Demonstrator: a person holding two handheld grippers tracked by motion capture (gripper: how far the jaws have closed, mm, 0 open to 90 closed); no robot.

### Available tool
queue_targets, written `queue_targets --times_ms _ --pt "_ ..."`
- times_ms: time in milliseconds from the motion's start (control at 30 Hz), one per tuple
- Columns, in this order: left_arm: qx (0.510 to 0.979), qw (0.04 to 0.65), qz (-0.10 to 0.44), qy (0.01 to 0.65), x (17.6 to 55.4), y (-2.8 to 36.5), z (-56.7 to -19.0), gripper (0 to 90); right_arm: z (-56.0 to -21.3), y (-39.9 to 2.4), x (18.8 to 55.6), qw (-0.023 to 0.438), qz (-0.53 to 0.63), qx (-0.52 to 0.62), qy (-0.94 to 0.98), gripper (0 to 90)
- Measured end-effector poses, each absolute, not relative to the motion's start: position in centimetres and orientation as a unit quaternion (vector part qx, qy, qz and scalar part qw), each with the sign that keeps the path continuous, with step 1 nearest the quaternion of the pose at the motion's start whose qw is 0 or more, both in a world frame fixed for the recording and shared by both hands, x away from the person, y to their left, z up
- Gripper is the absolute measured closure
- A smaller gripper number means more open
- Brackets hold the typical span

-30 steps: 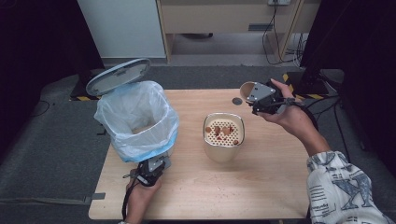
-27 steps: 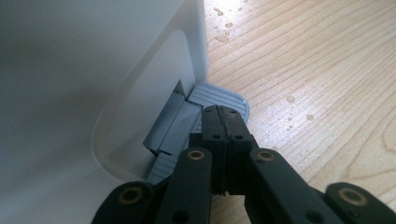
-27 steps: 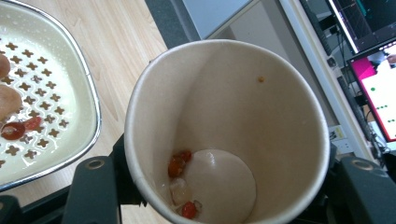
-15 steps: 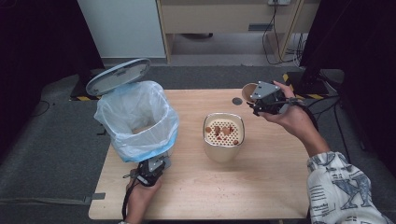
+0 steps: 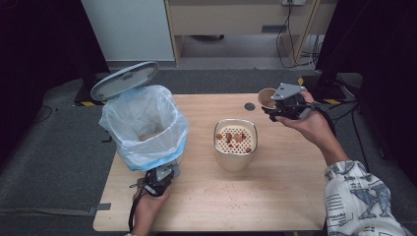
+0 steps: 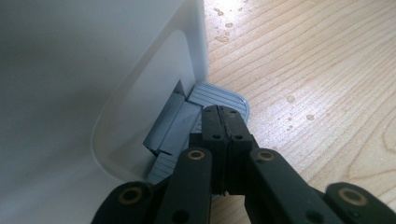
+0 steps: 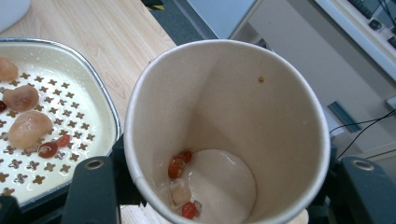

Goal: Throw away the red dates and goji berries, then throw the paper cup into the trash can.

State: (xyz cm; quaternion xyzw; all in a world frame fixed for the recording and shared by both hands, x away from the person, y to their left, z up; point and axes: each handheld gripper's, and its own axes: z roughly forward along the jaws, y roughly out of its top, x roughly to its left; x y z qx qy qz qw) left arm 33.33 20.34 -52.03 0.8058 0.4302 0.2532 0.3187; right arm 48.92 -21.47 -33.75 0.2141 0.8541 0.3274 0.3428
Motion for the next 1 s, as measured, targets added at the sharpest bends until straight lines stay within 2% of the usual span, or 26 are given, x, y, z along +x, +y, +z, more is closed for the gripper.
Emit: queue_targets --times_ms 1000 --pt "0.805 0.319 0.253 0.431 33.3 20.3 -52.0 88.6 -33.7 -24.3 49.5 0.254 0.393 0.285 0.837 35.6"
